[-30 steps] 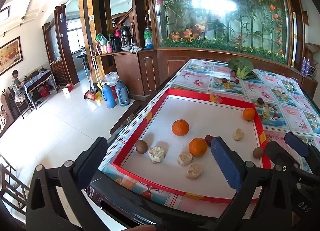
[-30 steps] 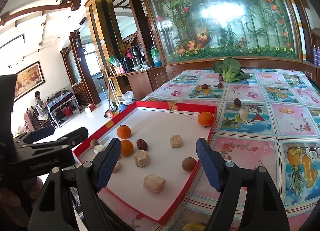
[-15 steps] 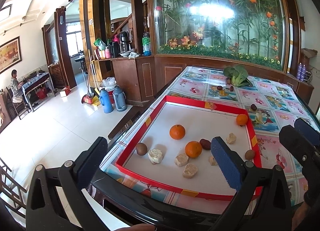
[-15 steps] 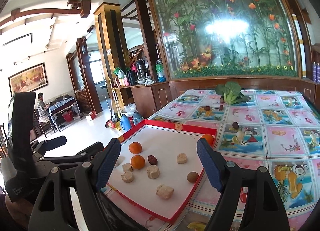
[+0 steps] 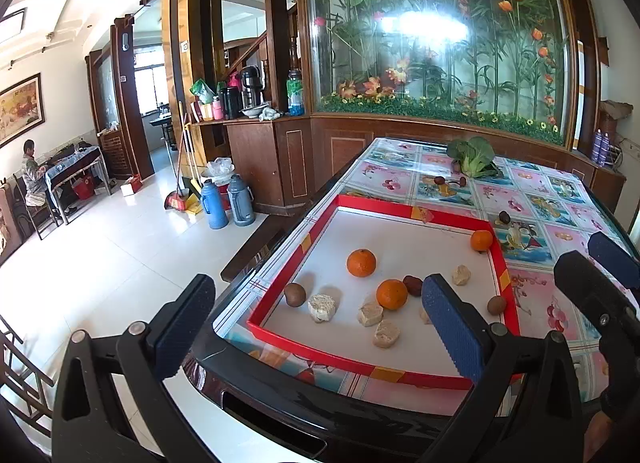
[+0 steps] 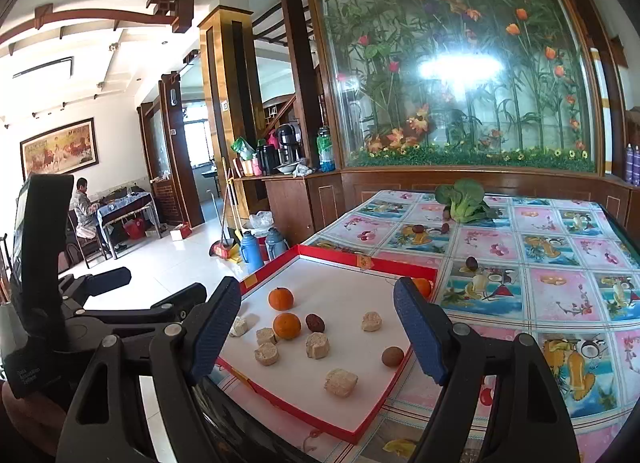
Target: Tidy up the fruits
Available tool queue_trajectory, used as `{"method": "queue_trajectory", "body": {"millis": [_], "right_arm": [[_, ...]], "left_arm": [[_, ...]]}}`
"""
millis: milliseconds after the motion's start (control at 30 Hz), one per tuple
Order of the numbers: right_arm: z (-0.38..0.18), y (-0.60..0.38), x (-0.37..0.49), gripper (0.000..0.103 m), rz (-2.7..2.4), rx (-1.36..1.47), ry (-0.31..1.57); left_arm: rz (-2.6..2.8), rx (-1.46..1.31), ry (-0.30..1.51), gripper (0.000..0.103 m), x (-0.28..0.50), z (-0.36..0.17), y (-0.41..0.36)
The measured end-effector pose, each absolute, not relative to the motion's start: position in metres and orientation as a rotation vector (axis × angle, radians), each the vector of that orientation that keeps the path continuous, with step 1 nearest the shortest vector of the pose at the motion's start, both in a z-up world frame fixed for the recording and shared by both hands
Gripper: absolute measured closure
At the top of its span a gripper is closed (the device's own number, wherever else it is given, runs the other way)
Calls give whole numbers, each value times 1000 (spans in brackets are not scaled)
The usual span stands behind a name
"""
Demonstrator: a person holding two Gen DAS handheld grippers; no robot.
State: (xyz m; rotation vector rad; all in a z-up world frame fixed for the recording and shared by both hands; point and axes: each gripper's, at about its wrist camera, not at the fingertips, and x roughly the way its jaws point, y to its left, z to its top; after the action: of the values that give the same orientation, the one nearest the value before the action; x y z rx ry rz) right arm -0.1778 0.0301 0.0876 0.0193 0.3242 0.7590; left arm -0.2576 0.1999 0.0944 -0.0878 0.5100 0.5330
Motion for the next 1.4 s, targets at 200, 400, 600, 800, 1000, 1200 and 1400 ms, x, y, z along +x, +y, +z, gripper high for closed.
{"method": "queue_trajectory", "body": {"millis": [200,400,600,800,1000,1200,1400], "right_arm": [[89,30,-182,24,748,-7,297],[88,32,-183,24,729,-23,302],[91,31,-187,24,706,-19,315],[99,18,-199,24,681,8,314],[110,7,-219,24,653,15,293],[115,2,-239,24,627,4,276],[114,6,-245,23,627,-36,248]], "left_arm": [[537,-93,499,0,-270,100,203],[545,-88,496,0,-275,104,203],[546,-86,495,0,-276,105,203],[539,-82,484,0,-291,115,194],[527,-57,466,0,-313,123,177],[500,-45,459,0,-334,127,166],[508,-44,441,0,-347,131,167]]}}
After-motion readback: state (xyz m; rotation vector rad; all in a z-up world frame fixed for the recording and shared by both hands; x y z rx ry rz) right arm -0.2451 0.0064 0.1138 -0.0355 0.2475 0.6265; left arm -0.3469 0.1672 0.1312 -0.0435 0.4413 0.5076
